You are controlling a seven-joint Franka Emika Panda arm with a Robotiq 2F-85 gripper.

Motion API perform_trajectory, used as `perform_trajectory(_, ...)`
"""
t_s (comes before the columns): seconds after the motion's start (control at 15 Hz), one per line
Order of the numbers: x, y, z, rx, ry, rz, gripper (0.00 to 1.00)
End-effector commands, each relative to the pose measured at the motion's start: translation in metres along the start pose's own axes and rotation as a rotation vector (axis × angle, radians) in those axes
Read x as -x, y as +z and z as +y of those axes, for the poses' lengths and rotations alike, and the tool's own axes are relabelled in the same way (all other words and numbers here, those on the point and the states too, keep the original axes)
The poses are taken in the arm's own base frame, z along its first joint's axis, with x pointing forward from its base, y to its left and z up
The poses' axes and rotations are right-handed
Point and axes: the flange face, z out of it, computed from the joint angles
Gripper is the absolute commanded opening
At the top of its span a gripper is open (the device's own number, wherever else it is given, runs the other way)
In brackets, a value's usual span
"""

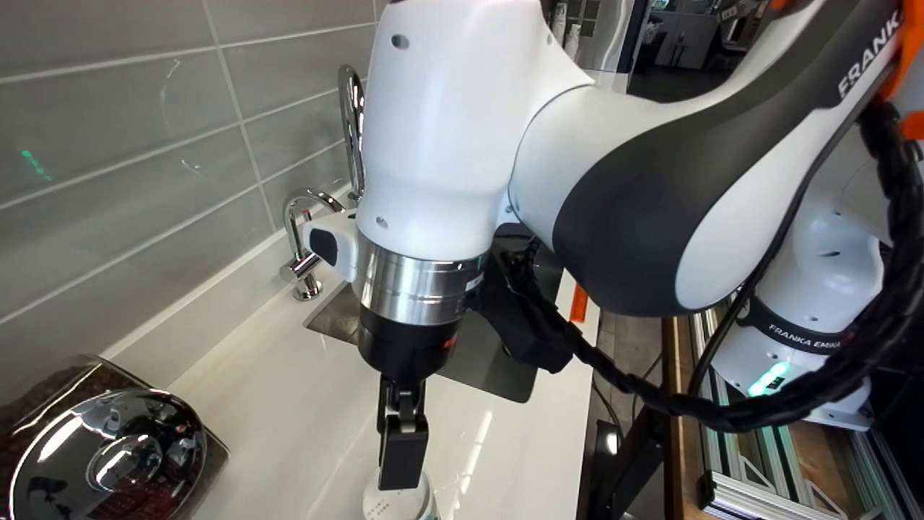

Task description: Take the coffee cup off of the other one

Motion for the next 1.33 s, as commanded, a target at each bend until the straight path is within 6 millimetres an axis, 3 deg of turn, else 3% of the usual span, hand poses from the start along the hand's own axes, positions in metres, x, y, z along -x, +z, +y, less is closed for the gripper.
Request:
perform_trajectory(0.0, -0.004, 0.013, -0.004, 0.003, -0.010, 0.008, 0.72)
perform_trajectory(0.13, -0.004, 0.016, -0.005, 0.000, -0.012, 0.007, 0.61)
perform_trajectory(0.53, -0.006, 0.019, -0.007, -0.004, -0.014, 0.008, 0.11)
perform_trajectory(0.67, -0.007, 0.018, -0.007, -0.005, -0.014, 0.013, 0.00)
perform_trajectory(1.27, -0.009, 0.004, -0.007, 0.006, -0.016, 0.066, 0.00)
